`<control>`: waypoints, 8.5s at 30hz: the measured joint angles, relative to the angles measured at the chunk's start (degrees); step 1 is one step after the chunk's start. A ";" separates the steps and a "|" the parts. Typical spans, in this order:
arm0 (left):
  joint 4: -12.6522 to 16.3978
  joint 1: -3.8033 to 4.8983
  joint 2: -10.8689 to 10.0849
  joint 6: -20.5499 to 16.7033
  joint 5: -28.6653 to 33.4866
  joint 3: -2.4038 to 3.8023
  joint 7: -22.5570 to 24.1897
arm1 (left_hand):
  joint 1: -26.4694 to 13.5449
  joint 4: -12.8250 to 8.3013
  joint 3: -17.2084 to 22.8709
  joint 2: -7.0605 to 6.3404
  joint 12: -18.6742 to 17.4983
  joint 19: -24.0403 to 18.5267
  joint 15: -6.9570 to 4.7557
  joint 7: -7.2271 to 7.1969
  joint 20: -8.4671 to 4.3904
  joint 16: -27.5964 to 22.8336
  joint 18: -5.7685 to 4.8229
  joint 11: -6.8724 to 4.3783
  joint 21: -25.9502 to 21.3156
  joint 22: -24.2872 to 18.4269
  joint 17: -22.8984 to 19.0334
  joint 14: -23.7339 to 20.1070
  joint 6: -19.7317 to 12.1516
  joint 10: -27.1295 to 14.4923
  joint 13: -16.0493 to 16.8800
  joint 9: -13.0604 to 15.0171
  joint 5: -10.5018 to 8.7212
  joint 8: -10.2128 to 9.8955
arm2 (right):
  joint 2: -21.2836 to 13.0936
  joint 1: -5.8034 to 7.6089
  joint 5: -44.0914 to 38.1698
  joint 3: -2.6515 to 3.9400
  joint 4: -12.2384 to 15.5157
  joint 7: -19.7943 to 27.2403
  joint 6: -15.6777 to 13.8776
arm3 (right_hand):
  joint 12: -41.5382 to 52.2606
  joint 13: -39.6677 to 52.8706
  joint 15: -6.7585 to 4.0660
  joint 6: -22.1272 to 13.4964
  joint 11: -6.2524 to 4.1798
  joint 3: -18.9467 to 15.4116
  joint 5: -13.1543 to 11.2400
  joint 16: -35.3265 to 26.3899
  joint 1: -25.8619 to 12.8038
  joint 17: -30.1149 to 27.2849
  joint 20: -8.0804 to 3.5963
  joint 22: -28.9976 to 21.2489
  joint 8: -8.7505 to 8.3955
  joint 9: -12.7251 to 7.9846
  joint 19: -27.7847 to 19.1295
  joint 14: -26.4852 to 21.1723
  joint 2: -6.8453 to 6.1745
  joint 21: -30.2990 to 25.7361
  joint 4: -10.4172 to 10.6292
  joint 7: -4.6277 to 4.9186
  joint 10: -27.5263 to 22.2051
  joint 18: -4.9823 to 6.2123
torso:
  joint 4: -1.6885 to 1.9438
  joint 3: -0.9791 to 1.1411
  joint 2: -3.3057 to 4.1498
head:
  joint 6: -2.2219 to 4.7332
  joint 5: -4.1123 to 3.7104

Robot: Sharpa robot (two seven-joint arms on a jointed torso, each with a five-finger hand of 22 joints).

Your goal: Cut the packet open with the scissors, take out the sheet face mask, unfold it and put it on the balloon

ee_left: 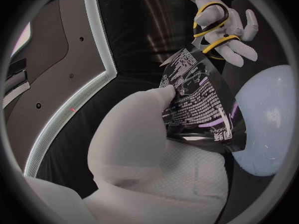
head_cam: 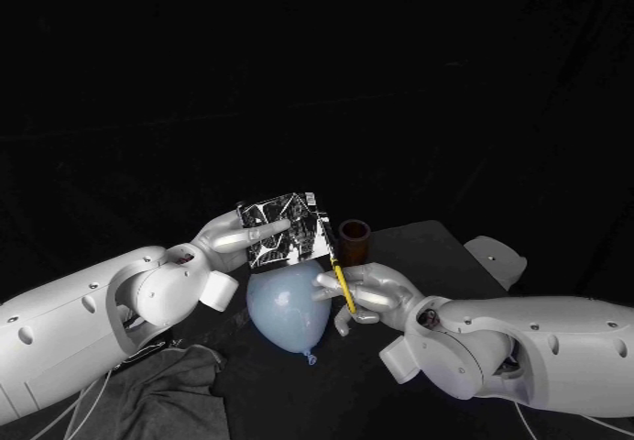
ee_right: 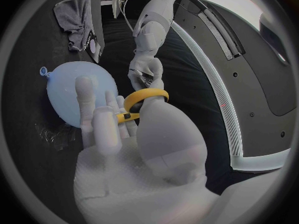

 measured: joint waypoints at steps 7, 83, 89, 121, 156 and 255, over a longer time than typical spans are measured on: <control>-0.03 0.00 0.24 -0.58 0.02 -0.15 0.19 | -0.03 0.00 0.00 -0.03 0.00 0.00 0.00 -0.01 0.00 0.00 -0.02 0.00 0.00 0.00 0.01 0.00 -0.01 0.00 0.00 0.03 0.00 -0.16 | 0.78 -0.01 0.45 0.25 -0.01 0.31 -0.34 | 0.37 0.06 -0.14 0.00 -0.13 0.00 0.00 0.32 0.00 0.36 -0.05 0.18 0.00 0.16 0.42 0.15 0.00 0.49 0.00 0.00 0.13 -0.02 | -0.01 0.01 0.01 | 0.14 -0.18; 0.25 -0.16 -0.44 -1.44 -5.52 -0.48 4.25 | -0.02 -0.47 0.47 0.19 -0.01 0.00 0.21 -0.31 0.00 0.00 -0.08 0.11 0.00 0.02 0.09 -0.21 -0.52 -0.11 0.00 0.31 -0.11 0.06 | 1.10 0.36 1.39 1.04 0.42 0.94 -1.93 | -0.17 -0.03 -1.81 5.40 -1.85 0.00 0.00 2.06 -0.88 4.23 -1.34 2.52 0.00 1.74 4.34 2.69 2.99 8.15 -4.11 1.14 6.33 -0.86 | -0.02 0.04 0.00 | 1.01 0.16; 0.20 -0.12 -0.46 -1.33 -6.36 -0.44 4.27 | -0.23 -0.47 0.47 0.23 -0.01 0.00 0.21 -0.34 0.00 0.00 0.03 0.12 0.00 0.02 0.09 -0.21 -0.54 -0.12 0.00 0.31 -0.19 0.06 | 1.09 0.96 1.33 1.04 0.36 0.64 -1.74 | -0.17 -0.03 -1.61 5.40 -1.64 0.00 0.00 2.05 -1.15 4.16 -1.34 2.39 0.00 1.74 4.34 2.48 2.80 7.93 -4.11 1.14 6.13 -0.88 | -0.02 0.03 -0.01 | 0.99 0.14; 0.08 -0.16 -0.45 -0.98 -8.09 -0.46 4.55 | -0.21 -0.62 0.62 0.25 -0.01 0.00 0.21 -0.21 0.00 0.00 -0.08 0.20 0.00 0.03 0.15 -0.21 -0.41 -0.20 -0.01 0.31 0.01 -0.06 | 0.86 2.18 1.20 1.00 -0.52 -0.76 -0.83 | 5.05 2.22 -4.62 14.00 -5.30 0.16 0.00 3.29 -0.41 10.40 -4.45 7.35 4.46 3.82 9.73 2.99 6.22 15.38 -5.06 -2.08 16.46 -1.39 | -0.02 -0.01 -0.02 | 1.05 0.28; 0.18 -0.27 -0.64 -0.44 -8.39 -0.55 4.46 | -0.21 -0.87 0.87 0.23 -0.01 0.00 0.21 -0.16 0.00 0.00 -0.19 0.20 0.00 0.03 0.20 -0.22 -0.37 -0.20 -0.01 0.32 0.00 0.05 | 1.32 3.41 0.12 1.08 -1.34 -0.17 -0.51 | 0.00 -0.02 -1.39 5.38 -1.74 0.13 0.00 1.60 -2.79 2.53 -1.36 0.65 -0.78 2.06 2.52 1.68 3.84 7.36 -5.71 1.15 6.03 -0.45 | -0.03 0.04 -0.03 | 1.77 0.21; 8.64 -4.48 -18.26 3.82 6.80 -2.63 6.93 | -0.92 -1.59 0.94 0.46 0.22 0.00 0.22 -0.19 0.00 -0.22 -0.19 0.21 -0.02 0.03 0.48 -0.22 -0.40 -0.21 -0.01 0.33 0.00 0.05 | -2.71 5.79 -1.18 0.59 -13.53 -0.42 0.03 | 3.46 3.55 -6.14 17.01 -5.45 -0.03 0.00 5.38 0.35 12.18 -5.65 10.72 4.09 5.26 13.18 3.08 7.54 21.96 -9.15 -3.33 18.75 -2.72 | 0.31 -0.43 -0.47 | -2.33 11.99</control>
